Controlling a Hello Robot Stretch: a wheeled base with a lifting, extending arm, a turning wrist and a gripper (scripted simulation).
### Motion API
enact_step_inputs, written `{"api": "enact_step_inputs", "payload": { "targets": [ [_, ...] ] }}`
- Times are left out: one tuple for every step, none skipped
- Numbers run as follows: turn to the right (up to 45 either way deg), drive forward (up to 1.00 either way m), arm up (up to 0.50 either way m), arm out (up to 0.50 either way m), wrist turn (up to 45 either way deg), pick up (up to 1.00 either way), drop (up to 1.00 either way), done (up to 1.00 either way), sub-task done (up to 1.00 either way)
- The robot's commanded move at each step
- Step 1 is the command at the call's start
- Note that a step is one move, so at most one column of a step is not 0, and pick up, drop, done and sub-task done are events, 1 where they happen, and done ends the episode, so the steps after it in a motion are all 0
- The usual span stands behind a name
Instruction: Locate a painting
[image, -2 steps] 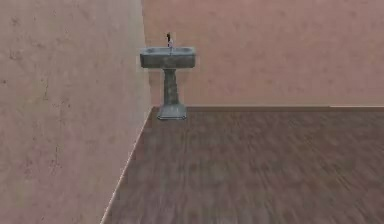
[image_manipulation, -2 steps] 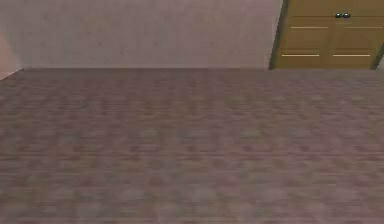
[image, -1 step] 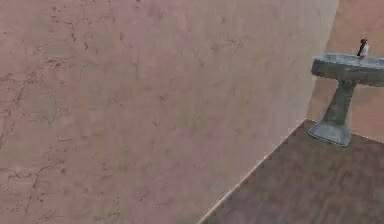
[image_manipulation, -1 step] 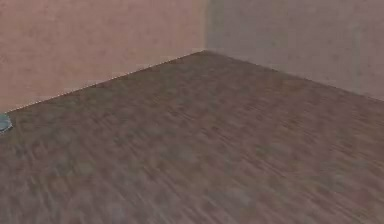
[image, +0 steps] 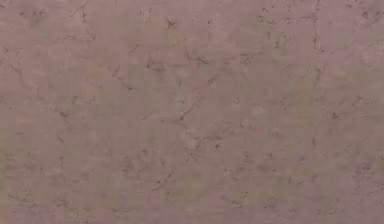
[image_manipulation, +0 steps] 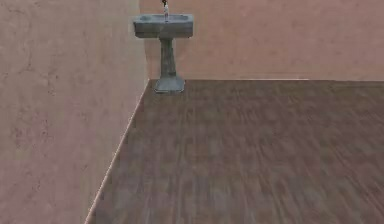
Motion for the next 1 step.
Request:
{"api": "enact_step_inputs", "payload": {
  "targets": [
    [-45.0,0.0,0.0,0.0,0.0,0.0,0.0,0.0,0.0]
  ]
}}
